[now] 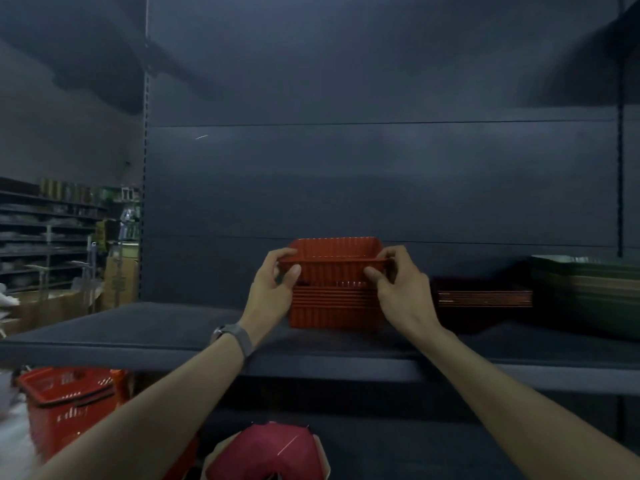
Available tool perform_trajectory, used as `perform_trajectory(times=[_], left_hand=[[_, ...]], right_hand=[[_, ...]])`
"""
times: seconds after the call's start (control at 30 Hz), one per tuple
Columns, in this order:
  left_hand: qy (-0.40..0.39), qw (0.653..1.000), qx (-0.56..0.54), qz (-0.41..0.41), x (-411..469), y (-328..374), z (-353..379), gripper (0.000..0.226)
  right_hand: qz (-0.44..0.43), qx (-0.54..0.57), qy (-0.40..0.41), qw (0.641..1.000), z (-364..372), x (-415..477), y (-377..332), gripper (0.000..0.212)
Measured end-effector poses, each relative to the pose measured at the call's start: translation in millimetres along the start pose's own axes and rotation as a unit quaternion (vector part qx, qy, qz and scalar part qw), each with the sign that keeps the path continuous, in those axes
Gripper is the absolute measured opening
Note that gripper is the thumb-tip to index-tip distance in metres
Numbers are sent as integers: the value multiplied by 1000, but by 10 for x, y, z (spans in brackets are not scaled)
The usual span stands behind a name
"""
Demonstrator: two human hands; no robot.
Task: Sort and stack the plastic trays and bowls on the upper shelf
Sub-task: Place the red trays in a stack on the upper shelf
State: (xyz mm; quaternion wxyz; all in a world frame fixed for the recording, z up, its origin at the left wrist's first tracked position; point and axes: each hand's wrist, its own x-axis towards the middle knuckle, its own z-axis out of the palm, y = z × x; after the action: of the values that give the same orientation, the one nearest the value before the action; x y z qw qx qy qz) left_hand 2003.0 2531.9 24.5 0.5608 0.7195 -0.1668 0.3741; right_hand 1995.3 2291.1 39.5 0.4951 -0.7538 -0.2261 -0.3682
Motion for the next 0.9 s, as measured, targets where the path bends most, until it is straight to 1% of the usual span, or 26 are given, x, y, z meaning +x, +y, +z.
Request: perform_trajectory(times=[0.13, 0.4, 0.53, 0.77, 0.9], left_hand=[[3, 1000, -20, -16, 26, -169, 99, 29], [-17, 996, -58, -58, 55, -277, 111, 24], [-13, 997, -50, -66, 29, -281, 119, 22], [-8, 997, -13, -77, 58, -398, 95, 19], [1, 996, -23, -82, 63, -410, 106, 14]], right_hand=[[26, -1, -1, 1000, 126, 24, 116, 13], [28, -18, -26, 999, 192, 33, 246, 15], [58, -44, -24, 997, 187, 28, 303, 23], [82, -42, -17, 996, 191, 33, 321, 24], [91, -39, -5, 995, 185, 37, 330, 23]])
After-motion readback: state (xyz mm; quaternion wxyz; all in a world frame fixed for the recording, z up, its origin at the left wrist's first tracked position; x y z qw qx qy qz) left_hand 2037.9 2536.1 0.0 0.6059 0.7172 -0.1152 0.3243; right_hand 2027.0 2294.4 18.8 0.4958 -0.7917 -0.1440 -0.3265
